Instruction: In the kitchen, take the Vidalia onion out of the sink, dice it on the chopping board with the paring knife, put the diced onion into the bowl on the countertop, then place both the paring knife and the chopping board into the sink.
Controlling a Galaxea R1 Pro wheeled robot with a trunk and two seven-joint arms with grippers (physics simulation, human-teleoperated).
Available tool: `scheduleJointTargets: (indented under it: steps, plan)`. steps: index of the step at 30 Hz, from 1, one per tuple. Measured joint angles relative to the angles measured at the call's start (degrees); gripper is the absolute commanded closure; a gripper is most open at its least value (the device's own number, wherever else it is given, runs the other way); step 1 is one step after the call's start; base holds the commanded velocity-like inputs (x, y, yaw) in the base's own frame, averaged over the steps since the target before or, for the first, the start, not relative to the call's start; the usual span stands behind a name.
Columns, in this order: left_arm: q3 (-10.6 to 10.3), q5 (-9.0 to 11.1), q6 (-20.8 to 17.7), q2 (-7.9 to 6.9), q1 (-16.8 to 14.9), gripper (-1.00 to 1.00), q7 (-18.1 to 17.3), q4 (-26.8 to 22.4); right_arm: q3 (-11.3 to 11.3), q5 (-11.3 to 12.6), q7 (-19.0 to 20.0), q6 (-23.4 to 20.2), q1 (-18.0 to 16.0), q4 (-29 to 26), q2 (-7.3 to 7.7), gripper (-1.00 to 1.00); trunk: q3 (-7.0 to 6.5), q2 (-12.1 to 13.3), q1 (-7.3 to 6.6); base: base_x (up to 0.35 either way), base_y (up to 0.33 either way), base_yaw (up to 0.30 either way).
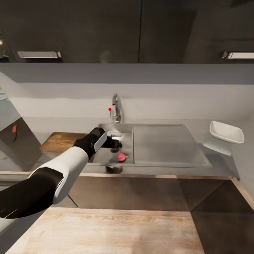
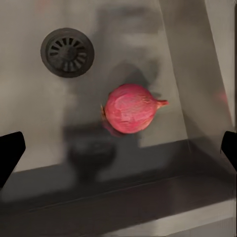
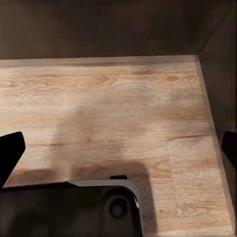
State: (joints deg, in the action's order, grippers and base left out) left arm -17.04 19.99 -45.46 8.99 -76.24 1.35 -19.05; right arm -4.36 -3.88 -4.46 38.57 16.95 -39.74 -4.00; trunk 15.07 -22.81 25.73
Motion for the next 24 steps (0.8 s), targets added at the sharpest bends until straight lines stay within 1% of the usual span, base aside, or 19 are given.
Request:
scheduleJointTargets:
  steps: [6,8,10,11,14,16,21,24]
  plan:
    - [-0.1,0.0,0.0,0.0,0.0,-1.0,0.0,0.0,0.0,0.0,0.0,0.0,0.0,0.0,0.0,-1.0,0.55,0.0,0.0,0.199,-0.189,0.0]
    - [-0.3,0.0,0.0,0.0,0.0,-1.0,0.0,0.0,0.0,0.0,0.0,0.0,0.0,0.0,0.0,-1.0,0.73,0.0,0.0,0.175,-0.166,0.0]
    - [-0.9,0.0,0.0,0.0,0.1,-1.0,0.0,0.0,0.0,0.0,0.0,0.0,0.0,0.0,0.0,-1.0,0.91,0.0,0.01,0.138,-0.138,0.0]
    - [-1.5,0.0,0.0,-0.04,0.1,-1.0,0.0,0.1,0.0,0.0,0.0,0.0,0.0,0.0,0.0,-1.0,1.01,0.0,0.01,0.08,-0.091,0.0]
    - [-2.0,0.0,0.0,-0.07,0.2,-1.0,0.0,0.1,0.0,0.0,0.0,0.0,0.0,0.0,0.0,-1.0,1.28,0.0,0.02,0.046,-0.052,0.0]
    - [-2.2,0.0,0.0,-0.1,0.3,-1.0,0.0,0.1,0.0,0.0,0.0,0.0,0.0,0.0,0.01,-1.0,1.46,0.0,0.02,0.017,-0.02,0.0]
    - [-2.5,-0.2,0.0,-0.37,1.9,-1.0,0.0,0.1,0.0,0.0,0.0,0.0,0.0,0.0,0.01,-1.0,1.92,0.0,0.02,0.005,-0.006,0.0]
    - [-2.6,-0.3,0.0,-0.47,2.3,-1.0,0.0,0.0,0.0,0.0,0.0,0.0,0.0,0.0,0.01,-1.0,2.19,0.0,0.02,0.0,0.0,0.0]
